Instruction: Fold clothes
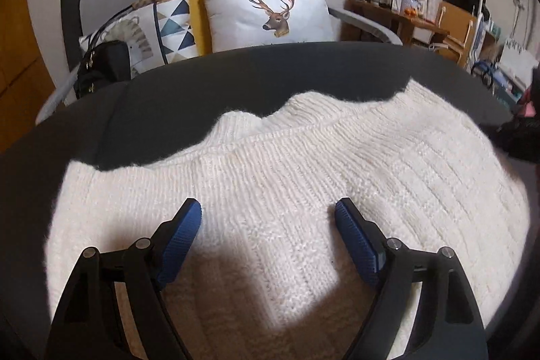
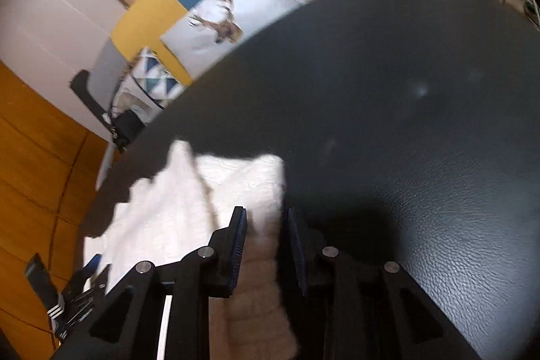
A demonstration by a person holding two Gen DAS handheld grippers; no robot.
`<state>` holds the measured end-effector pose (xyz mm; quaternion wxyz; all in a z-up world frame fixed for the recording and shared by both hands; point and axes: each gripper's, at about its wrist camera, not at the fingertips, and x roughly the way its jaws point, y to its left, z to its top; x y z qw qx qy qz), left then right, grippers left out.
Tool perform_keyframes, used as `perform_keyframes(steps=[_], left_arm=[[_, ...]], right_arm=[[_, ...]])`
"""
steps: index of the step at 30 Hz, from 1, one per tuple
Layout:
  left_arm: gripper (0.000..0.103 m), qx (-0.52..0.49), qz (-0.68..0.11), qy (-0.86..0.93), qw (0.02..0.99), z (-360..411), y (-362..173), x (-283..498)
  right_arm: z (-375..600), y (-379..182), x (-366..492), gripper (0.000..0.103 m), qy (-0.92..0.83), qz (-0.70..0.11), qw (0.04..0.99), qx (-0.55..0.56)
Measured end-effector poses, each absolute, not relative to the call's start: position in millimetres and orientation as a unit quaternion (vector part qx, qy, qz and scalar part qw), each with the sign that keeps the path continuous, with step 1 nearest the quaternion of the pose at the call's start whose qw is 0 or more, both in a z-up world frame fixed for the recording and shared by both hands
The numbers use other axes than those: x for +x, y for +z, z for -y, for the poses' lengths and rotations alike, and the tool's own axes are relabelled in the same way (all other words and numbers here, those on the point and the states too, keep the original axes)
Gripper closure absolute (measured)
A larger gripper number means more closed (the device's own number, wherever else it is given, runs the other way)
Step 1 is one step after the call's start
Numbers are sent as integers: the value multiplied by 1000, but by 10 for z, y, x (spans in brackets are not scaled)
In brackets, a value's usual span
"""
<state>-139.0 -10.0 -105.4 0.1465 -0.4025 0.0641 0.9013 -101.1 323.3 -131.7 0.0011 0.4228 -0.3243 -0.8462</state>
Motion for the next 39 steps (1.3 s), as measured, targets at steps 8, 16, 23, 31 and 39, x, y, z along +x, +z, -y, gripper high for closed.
perform_keyframes(steps=[8,16,23,31,39], left_arm=[[17,-399,-43,902,159,146,-1099,-1374],[16,-400,-36,901,163,164,-1105,-1385],[16,-398,-38,902,161,142,-1097,-1385],[16,-396,-42,904,157,138,-1095,-1372],[16,-396,-39,904,158,145,-1093,-1376]], right_arm=[[-2931,-1297,-1177,93,-885,199,-28,420],[-3163,-1142,-658,84,-891,270,-13,365],[-3043,-1212,-256,92,-885,270,32,378],[-3015,-1341,-286,103,-865,264,16,425],[-2964,-1189,-205,98,-894,185,-32,407]])
